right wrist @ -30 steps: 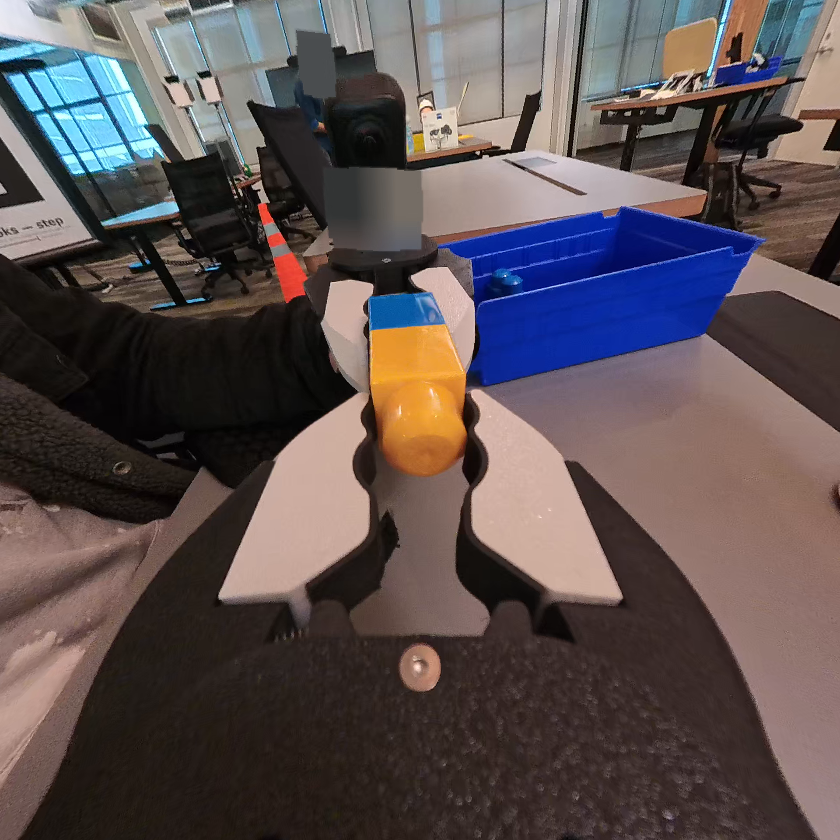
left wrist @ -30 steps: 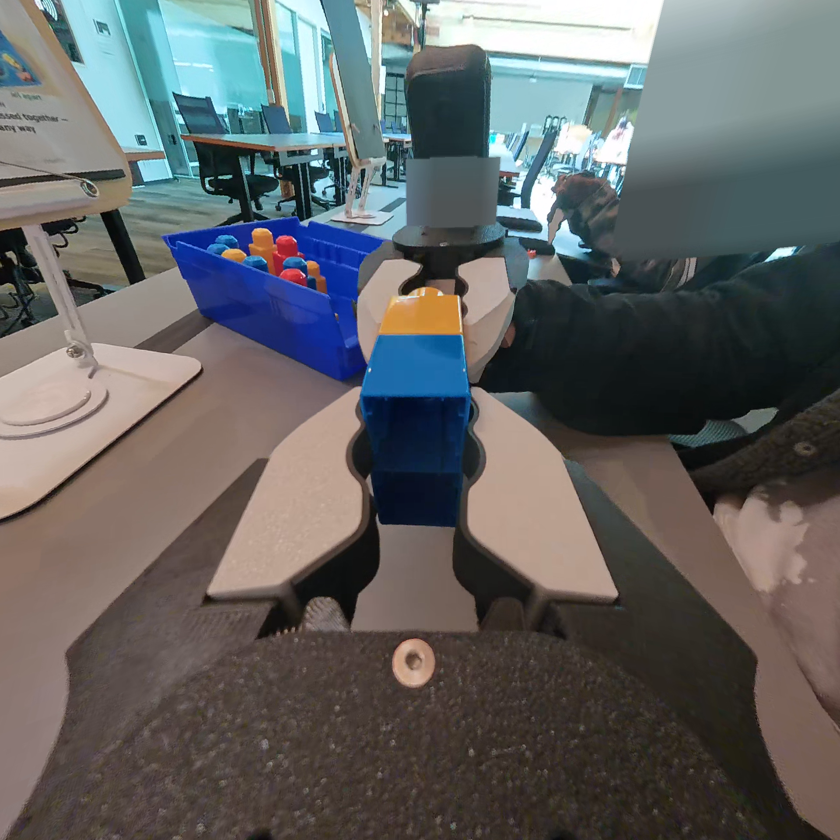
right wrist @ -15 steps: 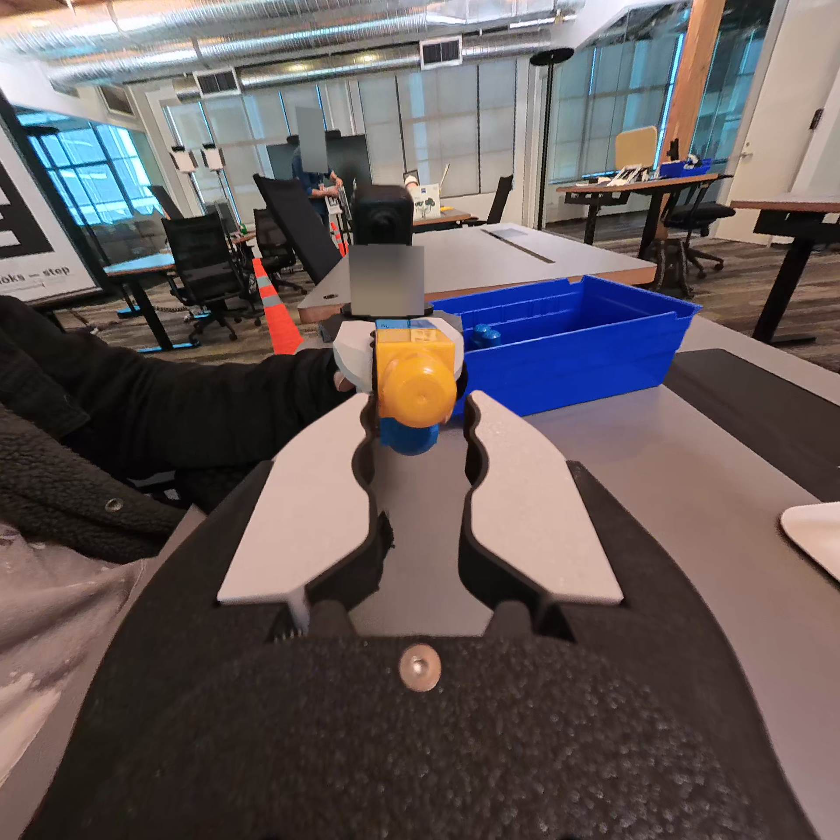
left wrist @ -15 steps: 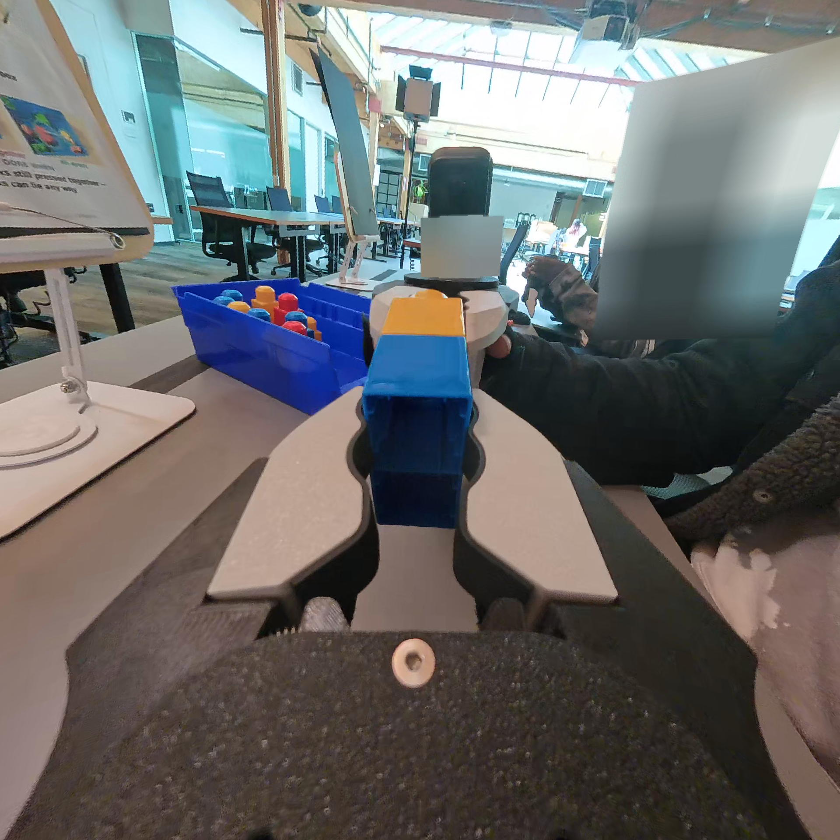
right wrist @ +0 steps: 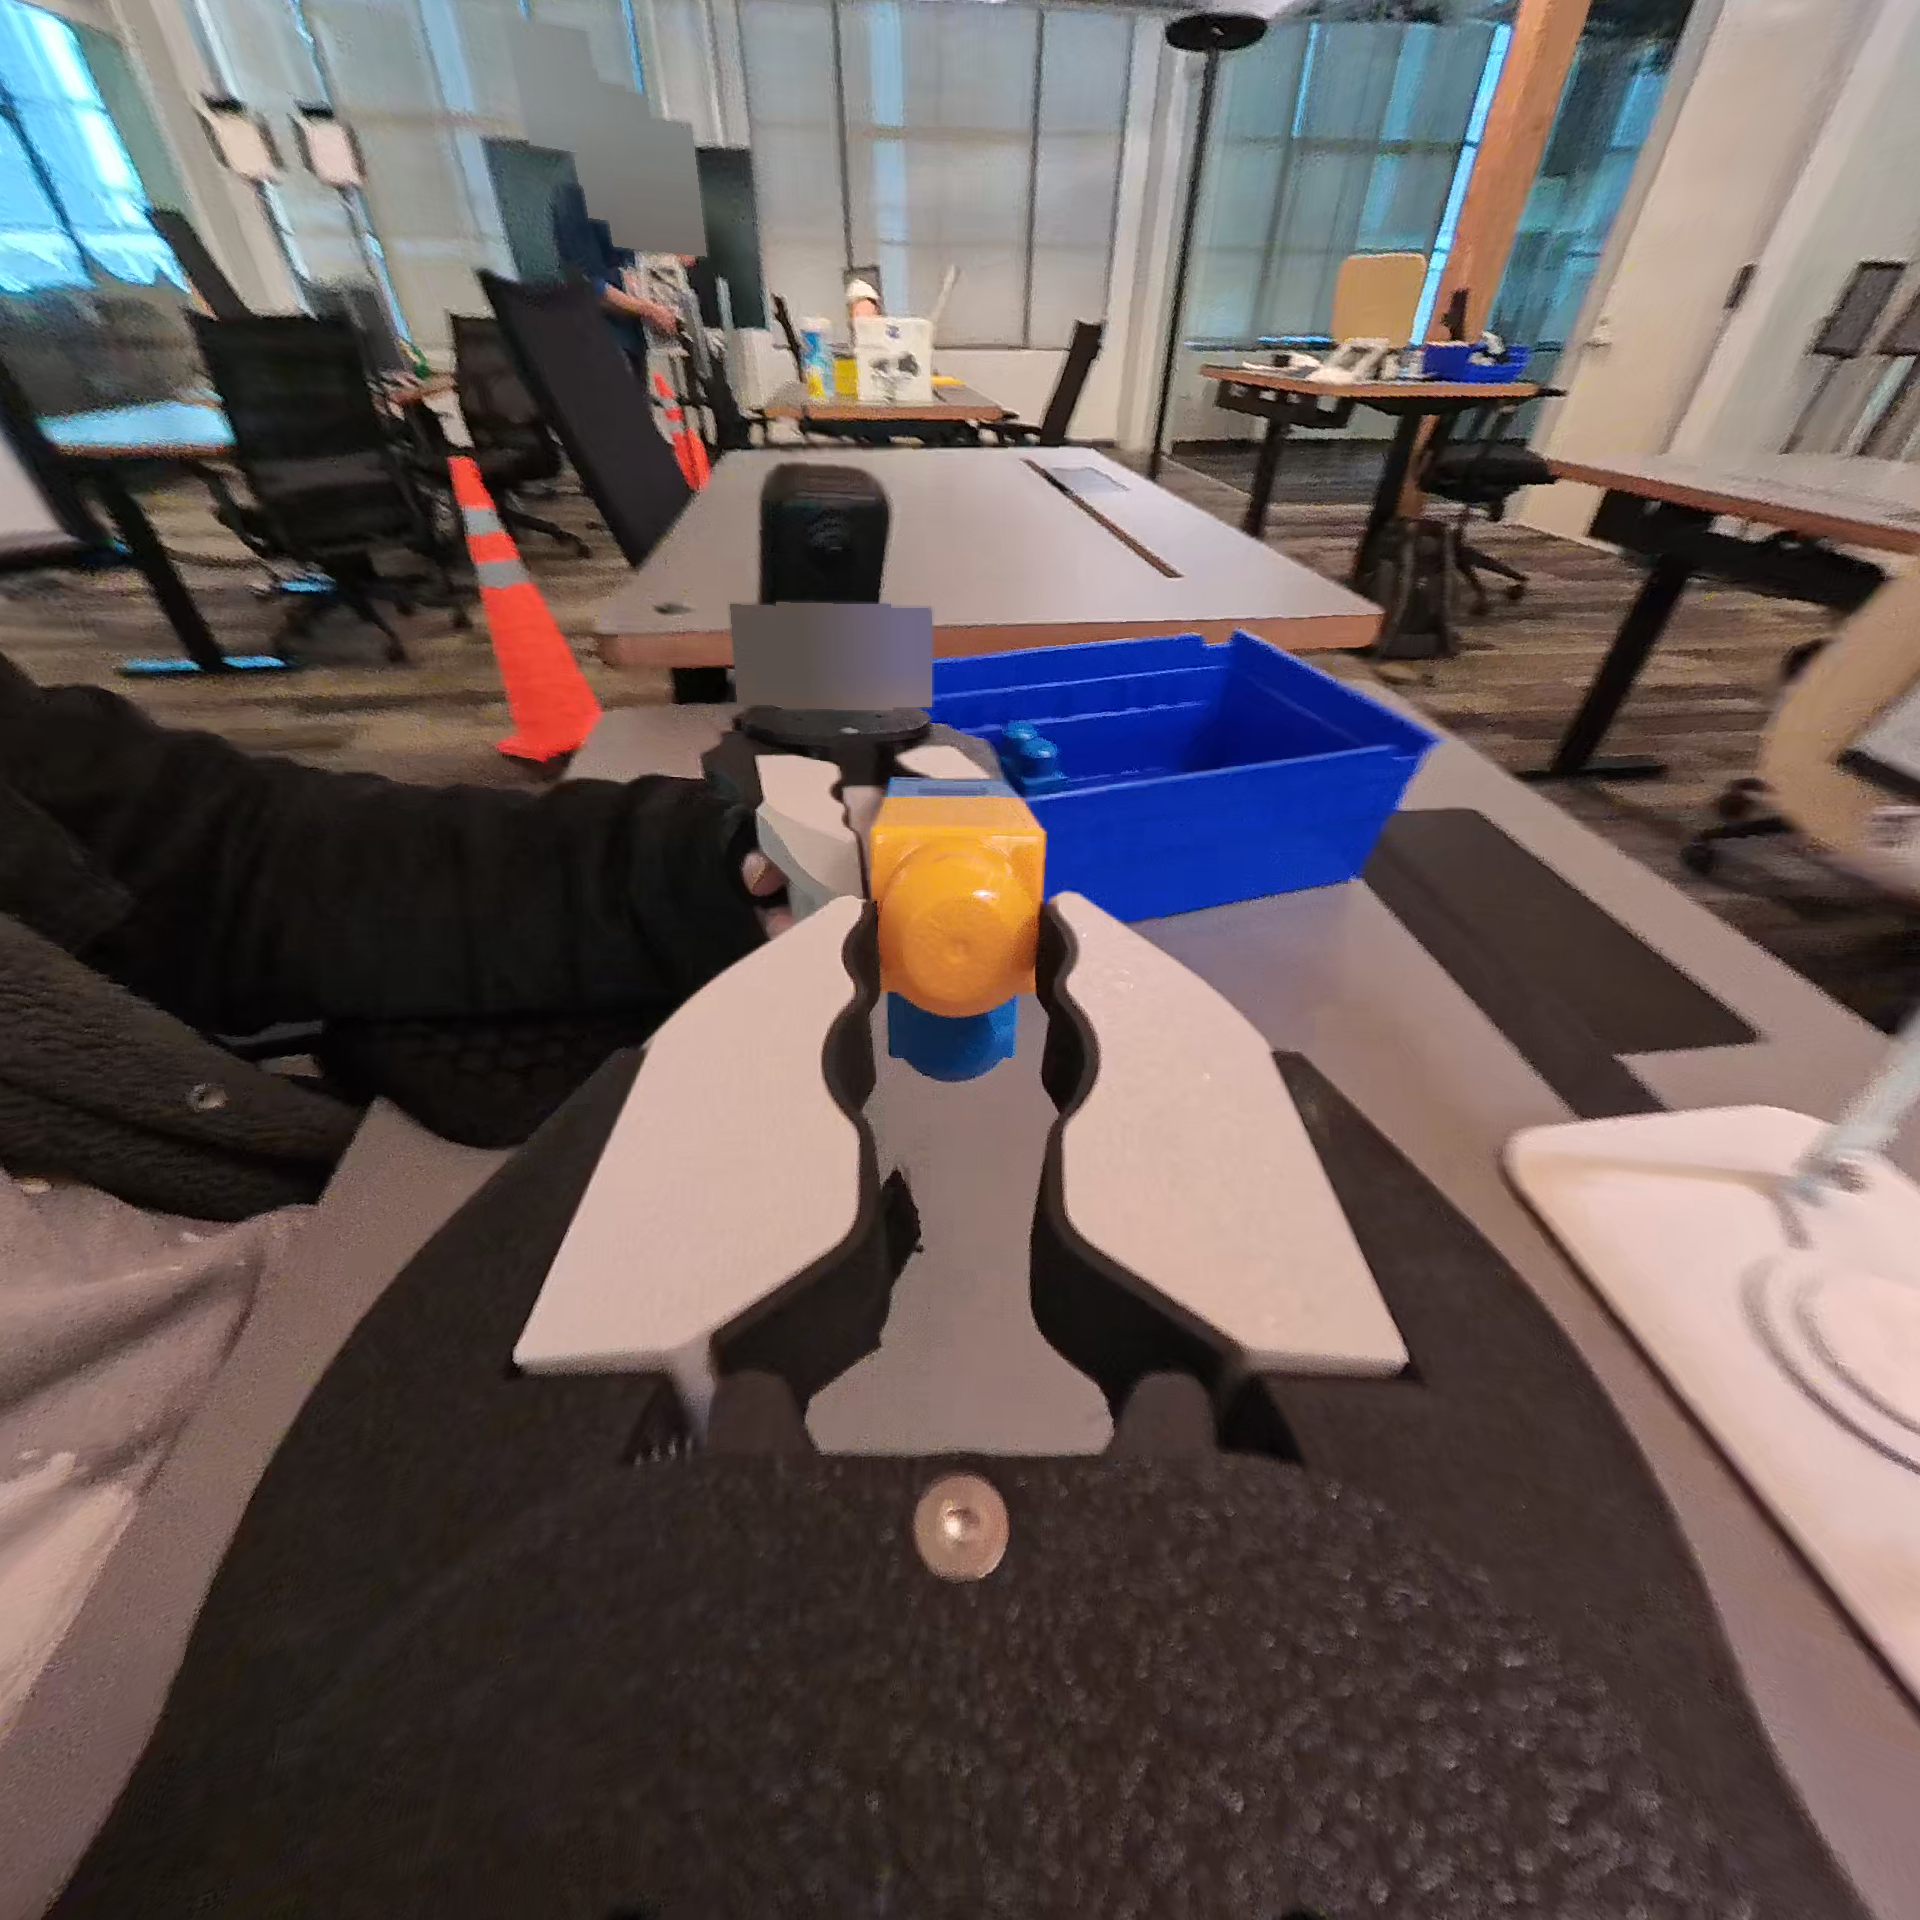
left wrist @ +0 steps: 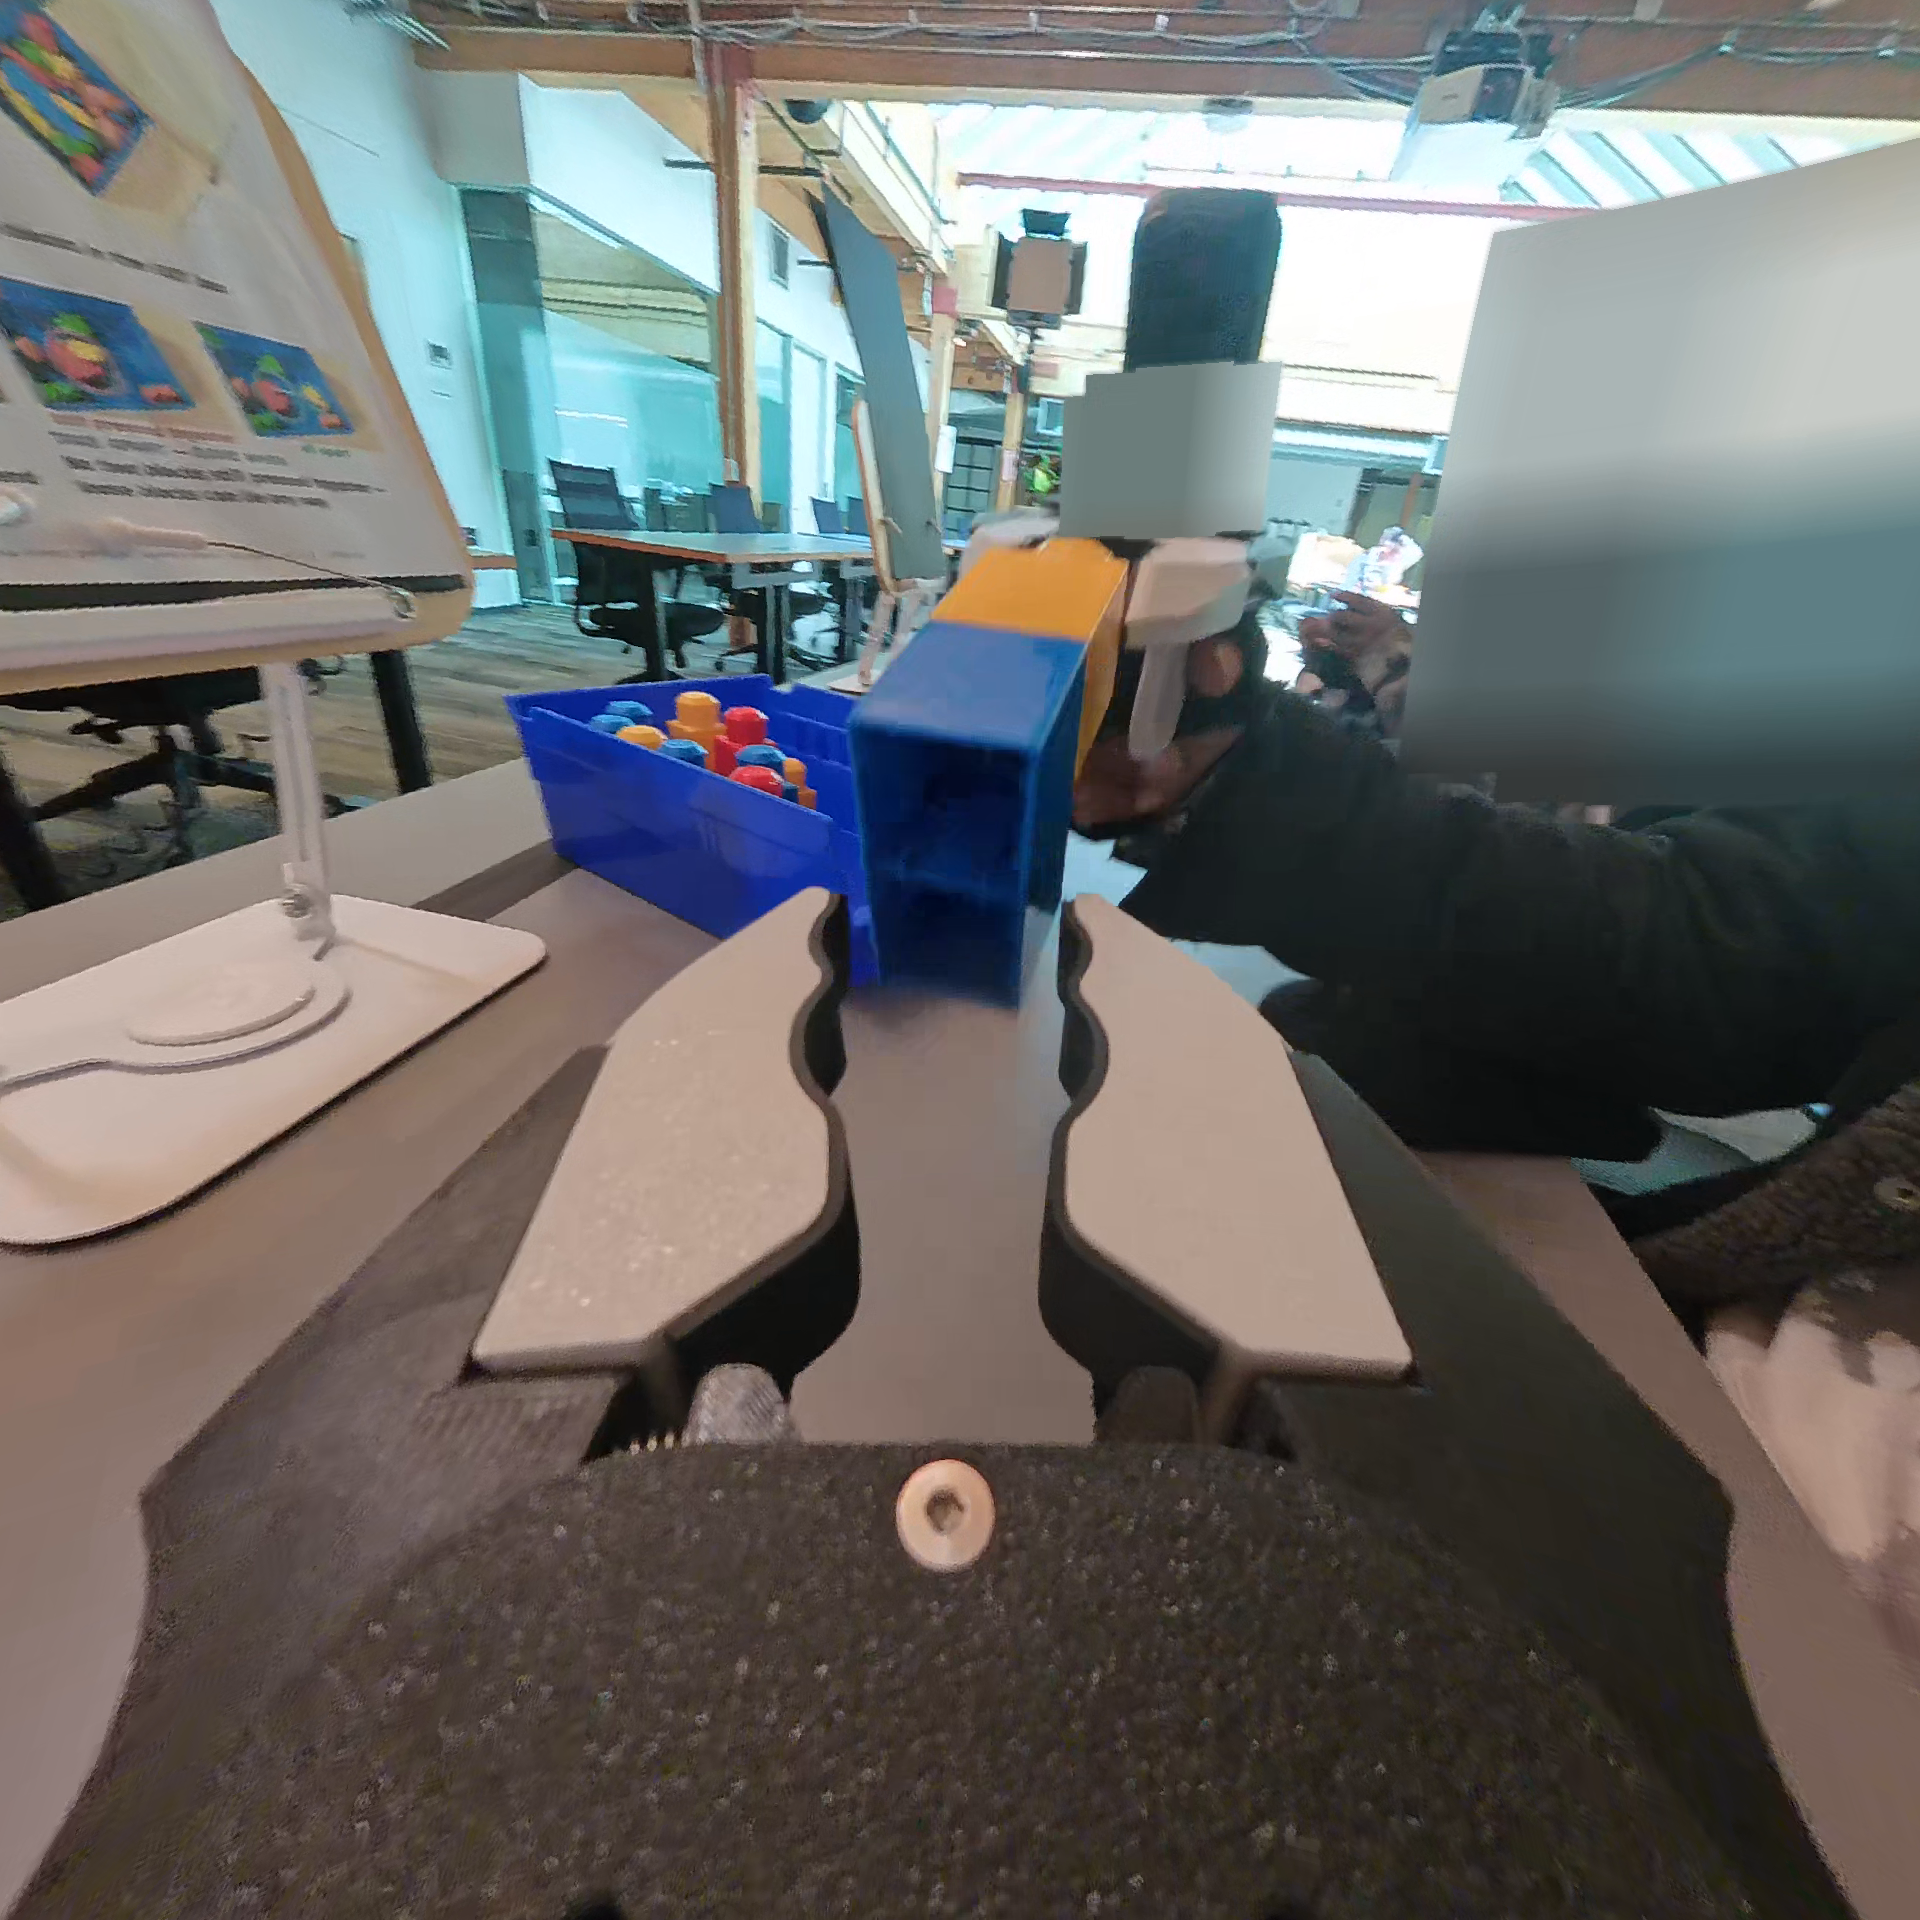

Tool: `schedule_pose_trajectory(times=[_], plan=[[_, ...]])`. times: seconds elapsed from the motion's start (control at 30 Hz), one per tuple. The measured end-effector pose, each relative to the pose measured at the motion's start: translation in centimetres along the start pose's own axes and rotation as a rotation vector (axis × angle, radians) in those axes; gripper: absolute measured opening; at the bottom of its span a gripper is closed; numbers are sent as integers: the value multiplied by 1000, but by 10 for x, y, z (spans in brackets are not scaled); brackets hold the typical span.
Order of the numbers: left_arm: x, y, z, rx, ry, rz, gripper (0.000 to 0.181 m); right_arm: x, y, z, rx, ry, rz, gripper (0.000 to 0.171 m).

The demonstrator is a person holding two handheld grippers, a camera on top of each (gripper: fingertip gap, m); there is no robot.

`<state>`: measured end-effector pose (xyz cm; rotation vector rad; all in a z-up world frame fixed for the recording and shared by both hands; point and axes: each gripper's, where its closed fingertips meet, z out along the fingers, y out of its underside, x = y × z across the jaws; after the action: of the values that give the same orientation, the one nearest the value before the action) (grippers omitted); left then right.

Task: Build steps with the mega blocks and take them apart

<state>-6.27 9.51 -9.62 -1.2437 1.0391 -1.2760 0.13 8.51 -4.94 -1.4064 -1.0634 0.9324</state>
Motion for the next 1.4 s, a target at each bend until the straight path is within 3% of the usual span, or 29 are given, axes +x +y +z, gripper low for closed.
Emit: schedule_pose_trajectory(times=[0.1, 0.17, 0.37, 0.6, 0.8, 0.93, 1.4], plan=[[-16, -5, -6, 35, -100, -4, 21, 28, -17, -39, -104, 123, -65, 29], [-33, -7, -13, 38, -211, 3, 0, 51, -23, -69, -220, 214, -100, 29], [-57, -17, -30, 46, -405, 52, 0, 125, -11, -164, -596, 446, -92, 29], [-65, -11, -32, 22, -463, 75, 0, 182, 65, -242, -960, 556, 50, 29], [-67, -4, -30, -12, -469, 99, 0, 199, 133, -253, -1109, 489, 169, 29], [-68, 0, -29, -31, -467, 104, 0, 205, 157, -254, -1176, 436, 207, 29], [-70, 8, -26, -62, -458, 102, 0, 219, 151, -244, -1167, 425, 146, 36]])
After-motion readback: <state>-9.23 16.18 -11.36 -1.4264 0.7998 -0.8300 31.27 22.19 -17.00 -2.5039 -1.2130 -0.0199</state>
